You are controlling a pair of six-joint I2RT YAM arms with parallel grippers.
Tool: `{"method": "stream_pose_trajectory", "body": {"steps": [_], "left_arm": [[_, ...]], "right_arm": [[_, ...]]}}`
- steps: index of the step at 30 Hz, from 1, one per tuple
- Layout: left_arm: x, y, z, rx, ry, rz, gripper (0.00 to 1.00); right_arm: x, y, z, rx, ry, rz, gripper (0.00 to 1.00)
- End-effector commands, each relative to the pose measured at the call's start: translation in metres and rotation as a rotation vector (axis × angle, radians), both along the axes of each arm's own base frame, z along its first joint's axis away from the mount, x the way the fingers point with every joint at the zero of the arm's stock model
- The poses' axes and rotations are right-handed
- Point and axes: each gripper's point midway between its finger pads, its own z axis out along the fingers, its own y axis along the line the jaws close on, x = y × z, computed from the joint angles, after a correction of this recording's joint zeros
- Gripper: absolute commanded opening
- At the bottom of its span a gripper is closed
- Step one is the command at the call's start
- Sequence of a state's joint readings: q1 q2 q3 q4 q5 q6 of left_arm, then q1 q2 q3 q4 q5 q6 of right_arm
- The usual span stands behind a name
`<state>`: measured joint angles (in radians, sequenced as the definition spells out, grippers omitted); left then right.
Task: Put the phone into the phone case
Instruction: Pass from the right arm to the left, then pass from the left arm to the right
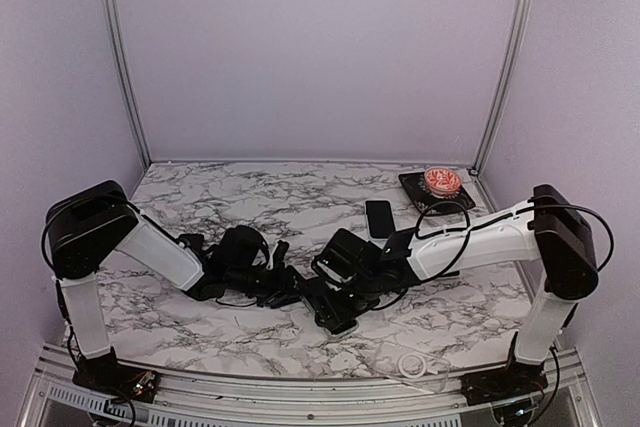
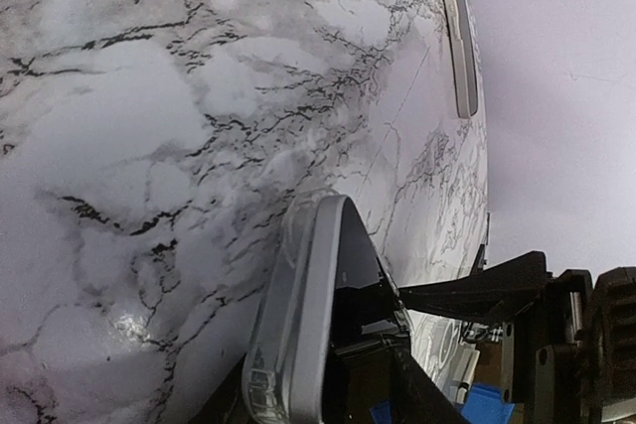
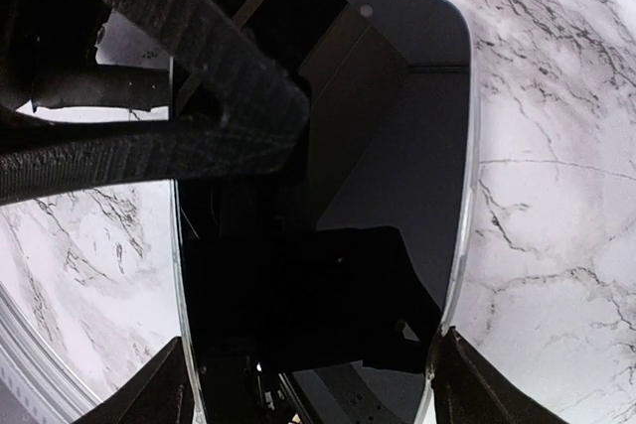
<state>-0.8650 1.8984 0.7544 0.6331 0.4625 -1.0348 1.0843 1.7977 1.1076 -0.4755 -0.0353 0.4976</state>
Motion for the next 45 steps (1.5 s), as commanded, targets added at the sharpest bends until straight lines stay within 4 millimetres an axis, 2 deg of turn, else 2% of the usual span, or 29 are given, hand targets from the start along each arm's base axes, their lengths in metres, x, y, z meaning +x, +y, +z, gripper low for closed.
{"method": "stream_pose_trajectory", "body": {"steps": [1, 6, 8, 11, 14, 15, 17, 20, 24, 27, 29, 31, 38, 43, 45], "left_arm": [[0.005, -0.014, 0.012, -0.097, -0.02, -0.001, 0.3], [0.003, -0.016, 0.014, -0.111, -0.035, -0.026, 0.0], [0.002, -0.015, 0.015, -0.11, -0.049, -0.033, 0.0], [0.001, -0.013, 0.022, -0.113, -0.085, -0.046, 0.0], [-0.001, -0.013, 0.03, -0.097, -0.162, -0.086, 0.0], [-0.002, -0.013, 0.033, -0.066, -0.231, -0.122, 0.0], [-0.005, -0.015, 0.04, 0.022, -0.37, -0.195, 0.0], [-0.015, -0.018, 0.052, 0.149, -0.609, -0.322, 0.0], [-0.037, -0.02, 0.063, 0.194, -0.84, -0.472, 0.0], [-0.048, -0.021, 0.061, 0.199, -0.904, -0.544, 0.0], [-0.053, -0.02, 0.057, 0.204, -0.925, -0.576, 0.0], [-0.058, -0.019, 0.052, 0.211, -0.937, -0.601, 0.0], [-0.069, -0.022, 0.045, 0.24, -0.984, -0.646, 0.05], [-0.069, -0.019, 0.038, 0.27, -0.985, -0.645, 0.08], [-0.069, -0.018, 0.037, 0.273, -0.989, -0.648, 0.09]], "right_arm": [[0.008, 0.009, -0.006, 0.056, -0.017, -0.01, 0.33], [0.01, 0.008, 0.0, 0.066, -0.035, -0.019, 0.34], [0.01, 0.008, 0.003, 0.075, -0.042, -0.019, 0.38], [0.011, 0.008, 0.012, 0.101, -0.061, -0.012, 0.53], [0.011, 0.005, 0.028, 0.141, -0.1, 0.007, 0.84], [0.012, 0.005, 0.043, 0.184, -0.129, 0.016, 0.91], [0.012, 0.002, 0.069, 0.273, -0.189, 0.054, 0.98], [0.005, -0.007, 0.12, 0.497, -0.305, 0.139, 0.99], [0.003, -0.042, 0.18, 0.741, -0.551, 0.175, 0.99], [-0.004, -0.065, 0.204, 0.827, -0.719, 0.191, 0.99], [-0.009, -0.074, 0.205, 0.851, -0.769, 0.206, 0.99], [-0.014, -0.074, 0.201, 0.858, -0.771, 0.256, 0.99], [-0.012, -0.047, 0.174, 0.812, -0.607, 0.432, 0.98], [-0.016, -0.044, 0.138, 0.778, -0.491, 0.491, 0.82], [-0.017, -0.044, 0.129, 0.764, -0.477, 0.502, 0.79]]}}
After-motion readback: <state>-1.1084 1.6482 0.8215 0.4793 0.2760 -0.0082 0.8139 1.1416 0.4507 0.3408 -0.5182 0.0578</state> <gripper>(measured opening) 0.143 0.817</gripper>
